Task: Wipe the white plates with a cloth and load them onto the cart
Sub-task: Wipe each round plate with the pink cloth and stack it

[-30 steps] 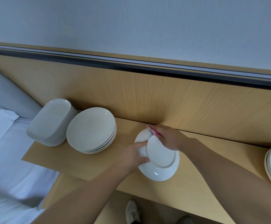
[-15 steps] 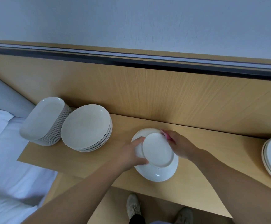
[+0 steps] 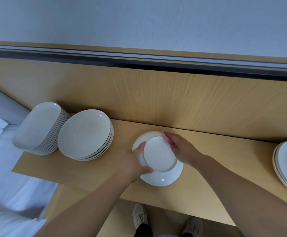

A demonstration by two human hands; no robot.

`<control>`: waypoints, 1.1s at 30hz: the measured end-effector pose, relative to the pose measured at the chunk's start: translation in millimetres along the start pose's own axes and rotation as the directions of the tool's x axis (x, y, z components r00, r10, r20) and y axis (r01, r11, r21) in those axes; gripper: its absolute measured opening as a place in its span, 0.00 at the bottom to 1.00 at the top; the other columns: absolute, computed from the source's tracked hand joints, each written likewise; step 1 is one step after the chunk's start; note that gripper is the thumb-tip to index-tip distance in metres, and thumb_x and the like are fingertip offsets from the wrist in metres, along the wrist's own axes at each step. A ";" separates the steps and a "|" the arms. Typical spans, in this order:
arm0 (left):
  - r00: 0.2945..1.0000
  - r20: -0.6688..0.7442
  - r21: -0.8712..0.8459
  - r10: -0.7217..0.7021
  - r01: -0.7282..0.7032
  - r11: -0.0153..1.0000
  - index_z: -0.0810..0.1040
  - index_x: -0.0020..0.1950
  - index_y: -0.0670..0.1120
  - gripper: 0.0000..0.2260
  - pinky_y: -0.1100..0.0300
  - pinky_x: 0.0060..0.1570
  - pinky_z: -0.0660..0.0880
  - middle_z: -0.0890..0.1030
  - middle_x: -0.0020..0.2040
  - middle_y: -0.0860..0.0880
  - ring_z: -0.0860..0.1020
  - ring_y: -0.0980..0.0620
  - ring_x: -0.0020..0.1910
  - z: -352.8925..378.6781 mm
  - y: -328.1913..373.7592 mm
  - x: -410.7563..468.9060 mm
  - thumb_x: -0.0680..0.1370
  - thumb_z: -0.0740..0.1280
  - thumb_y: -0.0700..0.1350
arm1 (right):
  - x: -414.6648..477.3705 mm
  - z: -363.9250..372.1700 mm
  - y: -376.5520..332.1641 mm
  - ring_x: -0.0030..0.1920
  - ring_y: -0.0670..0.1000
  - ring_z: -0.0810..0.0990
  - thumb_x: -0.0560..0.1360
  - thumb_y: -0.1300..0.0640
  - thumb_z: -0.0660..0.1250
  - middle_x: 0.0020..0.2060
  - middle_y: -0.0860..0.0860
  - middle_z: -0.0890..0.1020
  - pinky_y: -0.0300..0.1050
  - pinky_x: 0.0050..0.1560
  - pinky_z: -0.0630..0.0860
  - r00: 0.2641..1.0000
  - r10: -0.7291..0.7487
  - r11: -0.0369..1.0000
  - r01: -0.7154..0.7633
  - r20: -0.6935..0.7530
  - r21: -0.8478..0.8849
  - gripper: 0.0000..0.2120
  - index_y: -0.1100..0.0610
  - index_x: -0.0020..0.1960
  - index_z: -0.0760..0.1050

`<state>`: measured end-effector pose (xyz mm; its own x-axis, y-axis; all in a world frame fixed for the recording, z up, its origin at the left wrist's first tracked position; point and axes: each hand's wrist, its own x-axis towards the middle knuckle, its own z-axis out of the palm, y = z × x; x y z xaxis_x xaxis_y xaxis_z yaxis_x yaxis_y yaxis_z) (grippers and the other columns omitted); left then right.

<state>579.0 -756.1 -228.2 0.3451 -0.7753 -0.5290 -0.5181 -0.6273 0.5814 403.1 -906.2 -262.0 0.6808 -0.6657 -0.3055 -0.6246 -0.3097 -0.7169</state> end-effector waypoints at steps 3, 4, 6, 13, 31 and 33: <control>0.998 -0.062 -0.050 -0.014 0.011 0.999 0.54 0.76 0.65 0.46 0.54 0.61 0.72 0.67 0.63 0.46 0.69 0.48 0.59 6.7 -1.2 -1.5 0.65 0.77 0.55 | -24.5 7.6 6.5 0.71 0.44 0.64 0.83 0.55 0.53 0.73 0.45 0.64 0.29 0.63 0.56 0.994 0.089 0.995 -0.085 -0.069 0.060 0.23 0.46 0.77 0.57; 0.996 -0.087 -0.075 -0.019 0.013 0.997 0.54 0.76 0.64 0.46 0.56 0.59 0.72 0.67 0.64 0.46 0.70 0.49 0.57 9.7 -0.7 -2.0 0.65 0.77 0.55 | -33.4 11.3 8.5 0.72 0.45 0.63 0.83 0.54 0.53 0.74 0.45 0.63 0.31 0.65 0.55 0.990 0.112 0.991 -0.106 -0.081 0.080 0.23 0.46 0.78 0.56; 0.992 -0.126 -0.081 -0.024 0.014 0.997 0.52 0.77 0.63 0.46 0.61 0.53 0.71 0.66 0.65 0.46 0.69 0.52 0.53 14.6 1.9 -4.4 0.67 0.76 0.57 | -48.6 19.7 10.4 0.74 0.45 0.61 0.84 0.53 0.53 0.75 0.44 0.61 0.32 0.68 0.54 0.989 0.127 0.987 -0.117 -0.082 0.110 0.23 0.47 0.78 0.55; 0.999 -0.045 -0.455 -0.003 -0.018 0.891 0.61 0.75 0.60 0.35 0.50 0.64 0.73 0.67 0.71 0.51 0.69 0.49 0.65 12.9 -5.1 -7.5 0.72 0.74 0.49 | -49.1 8.6 20.4 0.70 0.37 0.61 0.83 0.57 0.56 0.74 0.40 0.64 0.18 0.63 0.51 0.991 0.107 0.976 -0.089 -0.080 0.200 0.22 0.48 0.76 0.61; 1.000 -0.024 -0.539 0.007 -0.019 0.842 0.65 0.73 0.62 0.33 0.46 0.61 0.75 0.70 0.68 0.52 0.71 0.48 0.64 16.9 -2.6 -0.7 0.73 0.74 0.45 | -37.6 7.1 17.2 0.71 0.43 0.65 0.82 0.56 0.55 0.72 0.42 0.67 0.34 0.68 0.58 0.978 0.164 0.968 -0.135 -0.131 0.210 0.22 0.47 0.76 0.63; 0.999 -0.052 -0.537 -0.003 -0.025 0.843 0.65 0.73 0.61 0.33 0.47 0.62 0.75 0.70 0.68 0.52 0.71 0.48 0.64 19.5 -1.4 -1.8 0.73 0.73 0.44 | -49.7 22.1 15.3 0.72 0.47 0.65 0.82 0.58 0.56 0.73 0.47 0.67 0.39 0.71 0.59 0.964 0.146 0.976 -0.105 -0.220 0.189 0.22 0.51 0.76 0.63</control>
<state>563.9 -752.3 -240.1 0.3868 -0.7761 -0.4980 -0.0248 -0.5486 0.8357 368.1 -862.9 -271.6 0.4810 -0.8368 -0.2615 -0.6093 -0.1045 -0.7860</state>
